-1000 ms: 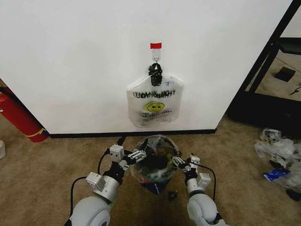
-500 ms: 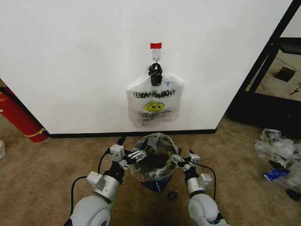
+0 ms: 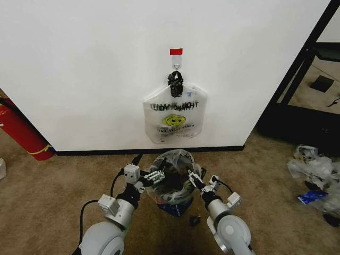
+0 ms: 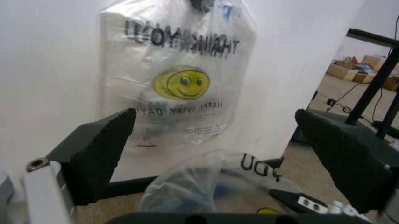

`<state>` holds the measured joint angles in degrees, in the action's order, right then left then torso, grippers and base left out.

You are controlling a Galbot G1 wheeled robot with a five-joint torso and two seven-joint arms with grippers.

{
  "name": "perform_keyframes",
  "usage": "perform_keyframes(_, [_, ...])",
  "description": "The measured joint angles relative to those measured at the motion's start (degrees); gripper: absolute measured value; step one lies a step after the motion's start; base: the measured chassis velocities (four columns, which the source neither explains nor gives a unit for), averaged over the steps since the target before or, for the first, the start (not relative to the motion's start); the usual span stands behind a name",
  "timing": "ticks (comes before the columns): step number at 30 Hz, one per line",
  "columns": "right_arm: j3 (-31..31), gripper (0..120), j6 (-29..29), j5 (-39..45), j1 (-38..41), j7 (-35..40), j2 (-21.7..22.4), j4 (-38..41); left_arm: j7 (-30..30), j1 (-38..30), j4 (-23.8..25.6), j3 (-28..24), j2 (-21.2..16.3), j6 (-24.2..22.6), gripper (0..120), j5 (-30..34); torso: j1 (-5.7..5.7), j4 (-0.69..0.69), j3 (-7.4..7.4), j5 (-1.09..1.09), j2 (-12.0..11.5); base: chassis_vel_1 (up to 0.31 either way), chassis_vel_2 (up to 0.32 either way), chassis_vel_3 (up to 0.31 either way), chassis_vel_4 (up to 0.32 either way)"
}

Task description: Pick up the garbage bag from the wall and place it over the trash bin.

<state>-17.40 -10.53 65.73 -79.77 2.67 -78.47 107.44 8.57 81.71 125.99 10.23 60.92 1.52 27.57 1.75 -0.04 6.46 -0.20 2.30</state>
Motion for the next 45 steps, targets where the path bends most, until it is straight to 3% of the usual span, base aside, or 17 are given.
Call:
perform_keyframes(13, [-2.39,100,2.93,-5.96,-3.87,-0.3,1.56,1.46,-0.14,-0.07,-0.18,-0.73,0.31,0.03,100,-0.41,0.0,-0.01,0.0,0.0,0.0,0.0,0.0,0.0,0.0])
perform_keyframes(20, [-5.87,100,17.95,-25.37,-12.55,-7.19,2.22,5.44,-0.1,0.36,-0.21,-0.59,0.83,0.91,100,-1.65,0.0,-0.01,0.0,0.0,0.0,0.0,0.0,0.0,0.0])
perform_keyframes(23, [-7.2,100,22.25,-29.68,-14.35,-8.69,1.65,6.14,-0.08,0.31,-0.96,-0.46,1.19,2.01,100,-2.83,0.0,0.0,-0.01,0.0,0.0,0.0,0.0,0.0,0.0])
perform_keyframes(27, [-12.52,100,31.57,-41.37,-19.37,-5.23,-1.19,9.42,0.2,1.47,-3.12,0.56,3.75,7.01,100,-5.91,0.0,-0.01,-0.01,0.0,0.0,0.0,0.0,0.0,0.0])
perform_keyframes(29, [-13.57,100,33.53,-43.33,-20.29,-3.88,-1.62,9.85,0.23,1.97,-3.33,0.86,4.31,7.89,100,-6.24,0.0,0.0,-0.01,0.0,0.0,0.0,0.0,0.0,0.0])
perform_keyframes(34, [-19.36,100,41.6,-48.61,-26.13,1.29,-2.66,12.6,0.82,5.38,-6.88,4.11,7.6,17.53,100,-14.85,0.0,0.0,-0.01,0.0,0.0,0.0,0.0,0.0,0.0])
perform_keyframes(39, [-21.7,100,45.13,-50.78,-29.28,2.65,-2.99,14.7,1.65,11.06,-8.5,9.24,10.93,24.67,100,-21.8,0.0,0.0,-0.01,0.0,-0.01,0.0,0.0,0.0,0.0])
perform_keyframes(45, [-20.51,100,45.88,-54.25,-30.42,2.41,-3.34,15.79,1.48,17.66,-6.62,12.84,13.86,28.13,100,-22.85,0.0,0.03,-0.01,0.0,-0.01,0.0,0.0,0.0,0.0])
